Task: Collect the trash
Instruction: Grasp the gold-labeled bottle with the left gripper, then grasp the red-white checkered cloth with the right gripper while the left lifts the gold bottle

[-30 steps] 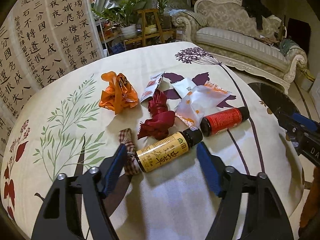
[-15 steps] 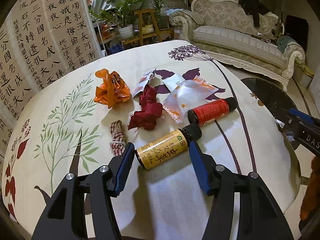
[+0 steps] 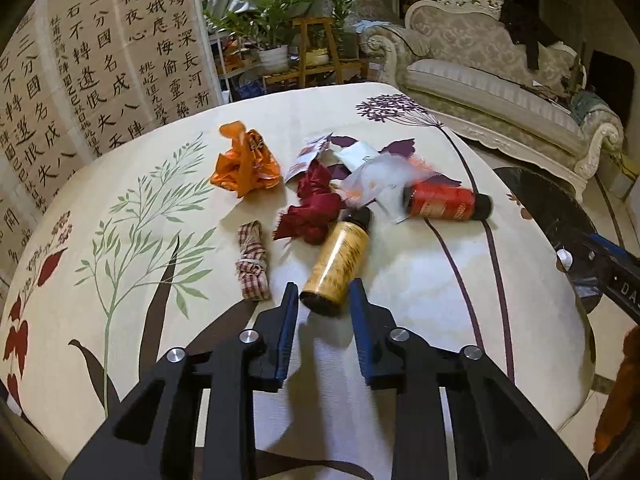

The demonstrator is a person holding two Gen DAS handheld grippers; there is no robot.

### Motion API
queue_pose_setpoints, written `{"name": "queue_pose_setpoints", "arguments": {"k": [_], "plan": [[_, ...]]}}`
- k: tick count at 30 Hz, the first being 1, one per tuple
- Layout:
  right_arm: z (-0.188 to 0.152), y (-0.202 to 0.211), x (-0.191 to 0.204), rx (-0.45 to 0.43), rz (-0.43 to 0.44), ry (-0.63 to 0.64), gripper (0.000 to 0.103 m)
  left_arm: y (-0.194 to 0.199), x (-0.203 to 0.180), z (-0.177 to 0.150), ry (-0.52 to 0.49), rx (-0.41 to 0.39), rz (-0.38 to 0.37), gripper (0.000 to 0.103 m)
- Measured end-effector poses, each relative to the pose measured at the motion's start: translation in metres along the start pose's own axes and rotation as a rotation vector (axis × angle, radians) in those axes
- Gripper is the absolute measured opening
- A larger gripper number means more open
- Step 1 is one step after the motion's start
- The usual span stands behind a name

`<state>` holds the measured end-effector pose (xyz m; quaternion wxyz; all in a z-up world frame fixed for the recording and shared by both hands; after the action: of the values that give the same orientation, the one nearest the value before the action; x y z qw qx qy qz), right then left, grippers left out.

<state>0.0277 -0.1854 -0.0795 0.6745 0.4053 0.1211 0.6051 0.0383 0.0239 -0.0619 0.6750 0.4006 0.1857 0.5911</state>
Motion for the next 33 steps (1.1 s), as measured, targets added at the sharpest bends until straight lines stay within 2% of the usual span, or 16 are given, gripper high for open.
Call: {"name": "queue_pose_setpoints", "arguments": {"k": [3, 6, 7, 12, 20, 22, 25, 28, 33], "plan": [[0.0, 0.001, -0.001, 0.002, 0.002, 0.003, 0.051, -0.004, -0.002, -0.001, -0.02, 0.016, -0.011, 0.029], [-0.001, 0.001, -0.001, 0.001, 0.002, 0.008, 0.051, -0.003, -0.006, -0.005, -0.012, 0.023, -0.031, 0.045], [-0.001, 0.001, 0.0, 0.002, 0.002, 0.008, 0.051, -0.003, -0.006, -0.007, -0.008, 0.021, -0.029, 0.047], [-0.002, -0.001, 0.006, 0.007, 0.0, 0.016, 0.051, -0.003, -0.007, -0.001, -0.02, 0.002, -0.029, 0.051], [0.001, -0.004, 0.016, 0.015, 0.007, 0.034, 0.051, -0.014, -0.001, 0.011, -0.005, 0.007, -0.049, 0.051], [0.003, -0.005, 0.019, 0.016, 0.011, 0.043, 0.051, -0.015, -0.001, 0.013, -0.017, 0.0, -0.046, 0.051], [0.008, -0.009, 0.027, 0.016, 0.019, 0.06, 0.051, -0.017, -0.004, 0.015, -0.034, 0.002, -0.057, 0.031], [0.013, -0.01, 0.034, 0.011, 0.027, 0.072, 0.051, -0.018, -0.006, 0.014, -0.042, -0.002, -0.06, 0.026], [0.018, -0.016, 0.049, 0.012, 0.041, 0.101, 0.051, -0.01, -0.006, 0.015, -0.043, -0.022, -0.066, 0.025]]}}
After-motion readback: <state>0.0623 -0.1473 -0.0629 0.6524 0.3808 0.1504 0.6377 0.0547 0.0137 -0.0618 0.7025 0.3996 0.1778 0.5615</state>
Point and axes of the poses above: each gripper's, at about its wrist camera, not at the fingertips, and y roughly against the way its jaws point, x to its left, z to its top, the point moved 3 cm from there along -y, roughly the way its jaws point, and after that the axes turned 14 degrees about -y, right-handed, at the moved point
